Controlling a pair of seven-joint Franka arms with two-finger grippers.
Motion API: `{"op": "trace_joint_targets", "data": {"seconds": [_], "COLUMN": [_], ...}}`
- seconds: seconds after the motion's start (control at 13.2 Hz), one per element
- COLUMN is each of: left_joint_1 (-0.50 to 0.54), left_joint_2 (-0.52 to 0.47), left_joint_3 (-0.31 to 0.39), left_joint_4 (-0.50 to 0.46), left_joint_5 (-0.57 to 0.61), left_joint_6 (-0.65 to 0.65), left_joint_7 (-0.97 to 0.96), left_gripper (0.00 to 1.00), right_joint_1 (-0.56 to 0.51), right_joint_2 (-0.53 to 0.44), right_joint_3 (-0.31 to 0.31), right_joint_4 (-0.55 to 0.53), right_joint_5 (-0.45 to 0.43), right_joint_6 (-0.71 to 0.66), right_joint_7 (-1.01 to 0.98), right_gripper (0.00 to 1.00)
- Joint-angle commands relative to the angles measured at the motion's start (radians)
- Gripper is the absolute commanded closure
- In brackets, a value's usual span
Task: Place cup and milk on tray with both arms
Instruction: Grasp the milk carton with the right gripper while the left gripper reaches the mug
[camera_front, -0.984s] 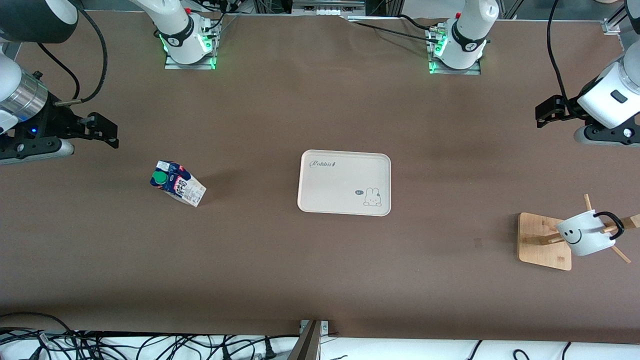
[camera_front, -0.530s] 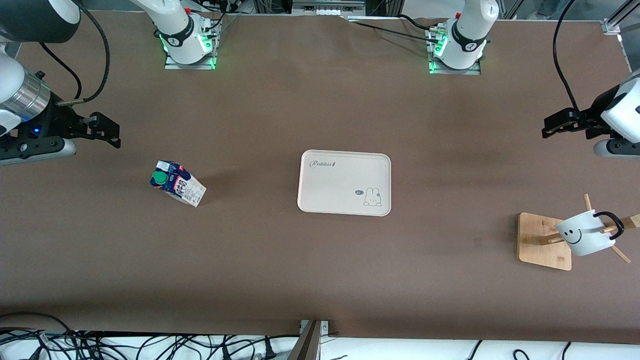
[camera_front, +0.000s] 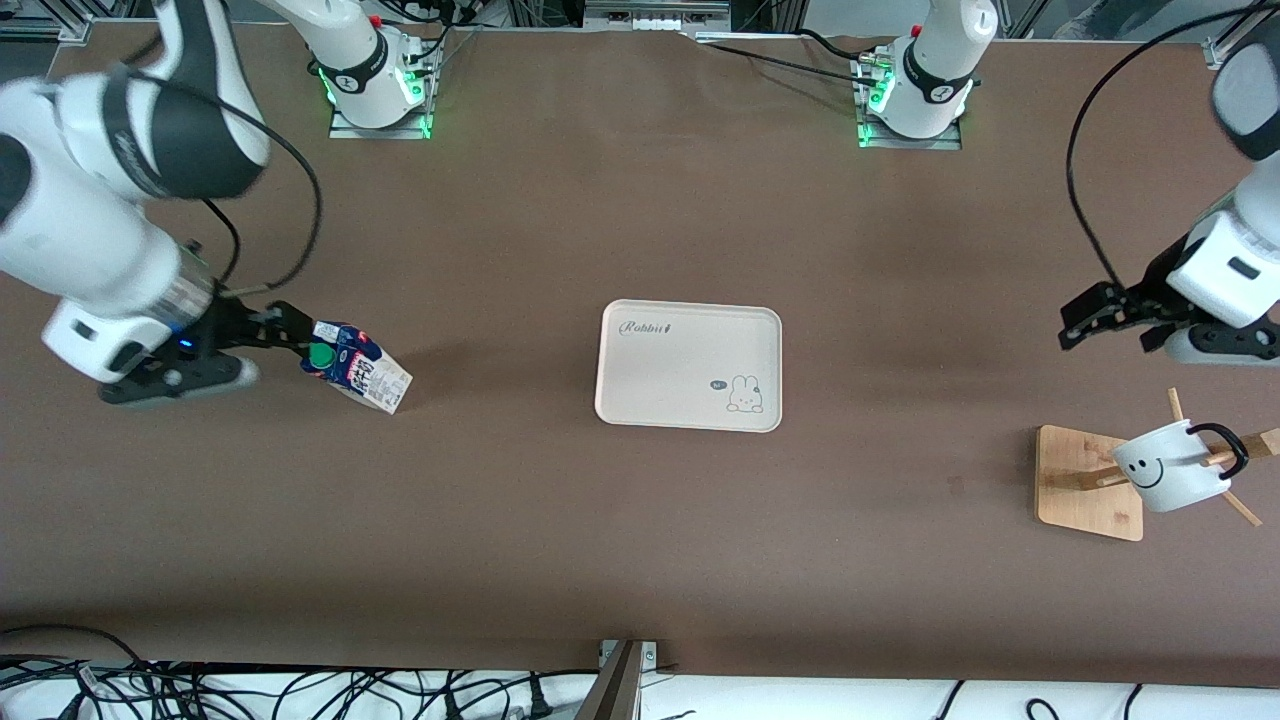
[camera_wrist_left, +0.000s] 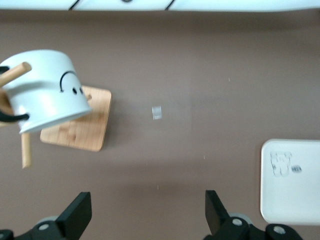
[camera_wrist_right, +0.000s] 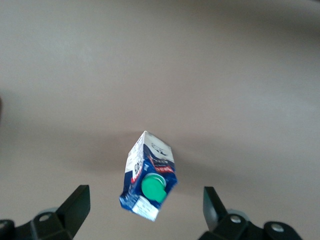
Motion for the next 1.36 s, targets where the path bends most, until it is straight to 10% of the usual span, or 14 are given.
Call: {"op": "trace_joint_targets", "data": {"seconds": [0.0,1.29], "left_joint_1": [0.003,0.043], "left_joint_2": [-0.152,0.013], "left_joint_3": [-0.008,-0.008], "left_joint_4": [-0.291,-0.68], "left_joint_5": [-0.016,-0.015], "left_joint_6": [0.291,1.26], "left_joint_7": [-0.004,0.011], "left_gripper": [0.0,0.0], "right_joint_1": [0.003,-0.06], "right_joint_2": [0.107,0.119], "right_joint_3": [0.006,0.011], "right_joint_4": [0.021,-0.068], "right_joint_5": [0.035,0.098], "right_joint_6": [0.031,-0.007], "right_joint_7": [0.001,0.28], "right_gripper": [0.0,0.0]}}
